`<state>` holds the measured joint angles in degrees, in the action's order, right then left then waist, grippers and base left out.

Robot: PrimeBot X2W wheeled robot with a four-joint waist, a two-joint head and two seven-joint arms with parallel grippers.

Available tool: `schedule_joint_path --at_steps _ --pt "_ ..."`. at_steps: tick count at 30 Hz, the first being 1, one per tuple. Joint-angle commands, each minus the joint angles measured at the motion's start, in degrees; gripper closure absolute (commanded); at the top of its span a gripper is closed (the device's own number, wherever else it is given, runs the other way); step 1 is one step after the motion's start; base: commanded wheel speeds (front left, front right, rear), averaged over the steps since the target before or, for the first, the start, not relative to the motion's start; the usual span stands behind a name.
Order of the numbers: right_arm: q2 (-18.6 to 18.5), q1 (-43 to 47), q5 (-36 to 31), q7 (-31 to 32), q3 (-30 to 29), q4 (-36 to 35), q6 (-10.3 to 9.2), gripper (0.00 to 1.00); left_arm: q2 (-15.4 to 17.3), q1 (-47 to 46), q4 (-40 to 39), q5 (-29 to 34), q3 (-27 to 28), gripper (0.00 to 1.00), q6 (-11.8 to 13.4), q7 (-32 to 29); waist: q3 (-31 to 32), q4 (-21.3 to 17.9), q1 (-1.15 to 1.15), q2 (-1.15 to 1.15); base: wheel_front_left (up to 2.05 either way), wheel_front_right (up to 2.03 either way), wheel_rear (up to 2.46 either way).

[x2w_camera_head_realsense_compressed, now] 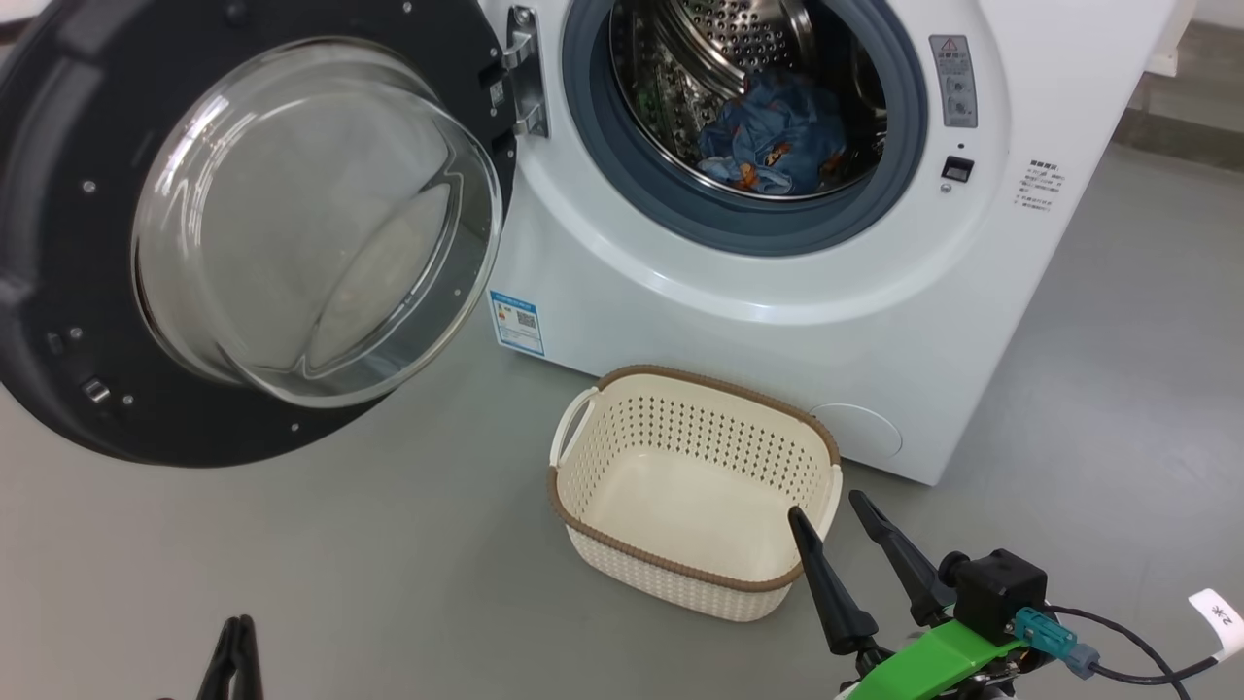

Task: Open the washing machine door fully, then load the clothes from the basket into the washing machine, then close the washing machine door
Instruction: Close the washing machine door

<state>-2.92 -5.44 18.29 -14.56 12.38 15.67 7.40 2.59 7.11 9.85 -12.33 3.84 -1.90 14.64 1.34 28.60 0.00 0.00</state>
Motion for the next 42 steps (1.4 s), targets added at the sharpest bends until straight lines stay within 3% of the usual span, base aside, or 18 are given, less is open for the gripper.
schedule_joint_path --at_steps 1,12,16,21,27,28,36,42 --pt "0.0 -1.6 -0.3 -0.4 1.3 -1.7 0.09 0.0 0.3 -1.6 -1.8 -0.2 2.2 1.0 -0.3 0.4 -0.6 0.1 0.0 0.0 0.0 0.0 0.0" --pt "0.0 -1.7 -4.6 -0.4 -0.3 -2.5 0.09 0.0 0.6 -5.9 -5.2 -3.6 8.8 1.0 -1.5 0.4 -7.2 1.0 0.0 0.0 0.0 0.0 0.0" --pt "-0.2 -1.8 -6.4 -0.2 -0.3 -3.0 0.09 0.0 3.1 -9.1 -5.9 -5.8 14.1 1.0 -2.1 0.4 -10.2 -0.5 0.0 0.0 0.0 0.0 0.0" --pt "-1.3 -3.0 -7.7 1.0 -0.9 -4.8 0.09 0.0 8.1 -13.7 -6.6 -10.6 22.1 1.0 -3.0 0.4 -13.9 -3.0 0.0 0.0 0.0 0.0 0.0" --pt "-2.6 -4.1 -8.2 2.2 -0.6 -6.7 0.09 0.0 15.4 -21.6 -0.8 -19.1 29.7 1.0 -4.0 -0.4 -16.9 -5.3 0.0 0.0 0.0 0.0 0.0" --pt "-2.6 -4.1 -8.2 2.2 -0.6 -6.7 0.09 0.0 15.4 -21.6 -0.8 -19.1 29.7 1.0 -4.0 -0.4 -16.9 -5.3 0.0 0.0 0.0 0.0 0.0" --pt "-3.4 -5.1 -8.5 3.0 -0.2 -8.0 0.09 0.0 24.7 -35.3 14.6 -33.5 37.3 1.0 -4.7 -6.2 -19.6 -7.2 0.0 0.0 0.0 0.0 0.0" --pt "-3.3 -6.2 -8.4 3.1 0.3 -8.6 0.09 0.0 32.2 -42.7 29.0 -38.9 42.2 1.0 -2.5 -9.7 -21.1 -9.0 0.0 0.0 0.0 0.0 0.0"
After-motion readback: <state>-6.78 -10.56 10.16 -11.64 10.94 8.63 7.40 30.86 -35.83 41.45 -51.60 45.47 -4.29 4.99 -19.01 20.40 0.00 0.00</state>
